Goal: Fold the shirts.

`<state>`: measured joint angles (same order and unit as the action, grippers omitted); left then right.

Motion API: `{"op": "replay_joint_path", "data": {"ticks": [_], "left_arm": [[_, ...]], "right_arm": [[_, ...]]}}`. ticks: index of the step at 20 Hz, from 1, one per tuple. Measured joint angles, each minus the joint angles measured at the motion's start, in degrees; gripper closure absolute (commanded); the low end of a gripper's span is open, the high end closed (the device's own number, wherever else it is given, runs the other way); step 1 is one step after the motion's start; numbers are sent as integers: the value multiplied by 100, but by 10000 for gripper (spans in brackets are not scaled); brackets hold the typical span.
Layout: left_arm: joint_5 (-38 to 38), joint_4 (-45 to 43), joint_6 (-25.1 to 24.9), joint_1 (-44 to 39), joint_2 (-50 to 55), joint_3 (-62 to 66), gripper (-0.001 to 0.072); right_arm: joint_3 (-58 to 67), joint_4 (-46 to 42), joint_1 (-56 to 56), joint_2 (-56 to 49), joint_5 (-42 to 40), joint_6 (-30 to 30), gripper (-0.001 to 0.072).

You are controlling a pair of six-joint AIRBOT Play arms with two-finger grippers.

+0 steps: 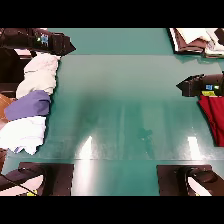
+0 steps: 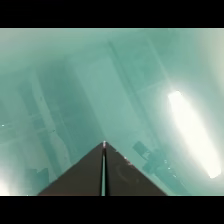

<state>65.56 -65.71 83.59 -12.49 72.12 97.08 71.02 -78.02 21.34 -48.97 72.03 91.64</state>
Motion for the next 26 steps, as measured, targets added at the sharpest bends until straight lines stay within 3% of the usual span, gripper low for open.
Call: {"op": "replay_joint_path", "data": {"ticks": [14,15,16,17,22,26], "left_arm": [[-37,7,11,0,0,-2,680],[-79,4,11,0,2,0,408],[-177,-35,11,0,7,0,32],[-304,-179,11,-4,22,0,-1],[-1008,-1784,564,240,474,0,-2],[-1534,-2476,957,887,1340,-2,-2]], "right_arm": [[0,2,20,0,-9,2,697],[0,2,20,0,-9,0,698],[0,2,20,0,-9,0,697],[0,2,20,0,-9,0,697],[0,2,20,0,-11,2,697],[0,4,20,0,-37,2,698]]}}
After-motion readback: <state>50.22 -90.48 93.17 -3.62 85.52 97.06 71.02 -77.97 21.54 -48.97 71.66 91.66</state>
